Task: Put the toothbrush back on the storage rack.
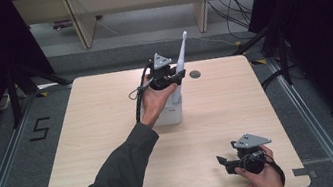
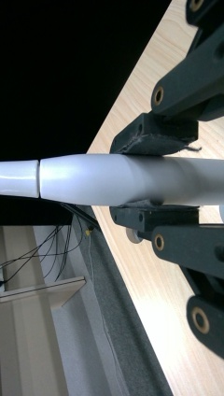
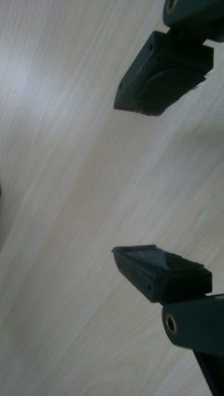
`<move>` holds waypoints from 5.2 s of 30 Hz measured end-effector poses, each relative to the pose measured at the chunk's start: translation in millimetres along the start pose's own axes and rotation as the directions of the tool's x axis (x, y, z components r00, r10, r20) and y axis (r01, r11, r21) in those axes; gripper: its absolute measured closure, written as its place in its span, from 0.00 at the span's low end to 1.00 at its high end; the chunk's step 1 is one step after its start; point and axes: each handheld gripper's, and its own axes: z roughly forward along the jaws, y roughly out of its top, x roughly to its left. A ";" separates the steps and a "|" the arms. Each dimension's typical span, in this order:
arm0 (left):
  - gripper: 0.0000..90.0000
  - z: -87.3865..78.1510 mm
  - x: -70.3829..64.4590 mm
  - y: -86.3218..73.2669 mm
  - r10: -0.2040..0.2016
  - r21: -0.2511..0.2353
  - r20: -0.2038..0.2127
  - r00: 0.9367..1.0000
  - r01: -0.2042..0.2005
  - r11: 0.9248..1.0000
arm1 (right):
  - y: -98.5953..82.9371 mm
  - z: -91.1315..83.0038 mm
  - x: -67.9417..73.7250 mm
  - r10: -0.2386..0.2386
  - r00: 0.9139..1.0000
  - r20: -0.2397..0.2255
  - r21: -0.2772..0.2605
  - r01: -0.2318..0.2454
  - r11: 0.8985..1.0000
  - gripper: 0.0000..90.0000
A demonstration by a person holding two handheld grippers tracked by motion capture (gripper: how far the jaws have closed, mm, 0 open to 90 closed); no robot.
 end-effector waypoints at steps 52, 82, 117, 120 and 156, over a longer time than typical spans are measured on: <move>0.73 -5.9 3.1 -39.7 0.048 0.098 -0.018 0.999 -0.046 0.994 | -0.5 1.9 2.4 0.019 1.000 -0.008 0.017 -0.018 1.000 0.27; 0.49 -27.2 5.5 -31.8 0.030 0.110 -0.030 0.999 -0.027 0.994 | -0.4 2.0 2.5 0.019 1.000 -0.008 0.015 -0.019 1.000 0.27; 0.30 -101.2 15.2 -54.7 0.022 0.134 0.003 1.000 -0.022 0.991 | 0.0 2.6 1.8 0.008 1.000 0.004 0.001 -0.008 1.000 0.27; 0.29 -108.4 16.9 -57.6 0.021 0.138 0.001 1.000 -0.021 0.990 | 0.1 2.3 1.0 -0.003 1.000 0.009 -0.001 0.003 1.000 0.27; 0.20 -168.0 20.7 -103.3 0.094 0.153 0.031 0.995 -0.098 0.983 | 0.2 2.0 1.5 0.000 1.000 0.012 -0.005 0.000 1.000 0.28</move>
